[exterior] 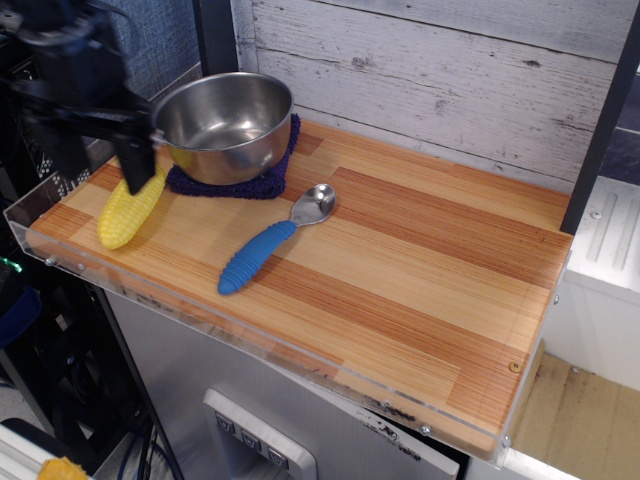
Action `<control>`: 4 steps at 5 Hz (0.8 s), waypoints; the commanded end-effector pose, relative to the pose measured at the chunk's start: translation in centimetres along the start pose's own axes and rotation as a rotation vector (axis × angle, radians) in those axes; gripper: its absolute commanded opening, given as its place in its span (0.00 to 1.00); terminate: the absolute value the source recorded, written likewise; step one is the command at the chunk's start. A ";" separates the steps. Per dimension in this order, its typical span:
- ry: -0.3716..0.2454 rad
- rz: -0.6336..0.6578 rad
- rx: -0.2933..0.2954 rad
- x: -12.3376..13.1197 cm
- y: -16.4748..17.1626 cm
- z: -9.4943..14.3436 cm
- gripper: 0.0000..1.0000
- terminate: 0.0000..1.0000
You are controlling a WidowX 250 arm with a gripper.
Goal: Put the squash inside the pot.
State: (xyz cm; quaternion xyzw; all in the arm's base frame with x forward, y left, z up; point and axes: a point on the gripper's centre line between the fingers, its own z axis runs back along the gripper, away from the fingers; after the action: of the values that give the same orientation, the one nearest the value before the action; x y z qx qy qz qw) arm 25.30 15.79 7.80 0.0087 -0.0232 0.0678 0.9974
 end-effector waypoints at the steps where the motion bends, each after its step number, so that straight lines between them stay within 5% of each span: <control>1: 0.003 -0.088 0.041 1.9 1.2 -0.2 1.00 0.00; 4: 0.068 -0.087 0.037 0.4 1.9 -2.5 1.00 0.00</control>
State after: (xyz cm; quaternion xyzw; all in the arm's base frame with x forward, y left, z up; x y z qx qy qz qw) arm 25.56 17.59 4.43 0.0174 0.0262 0.0245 0.9992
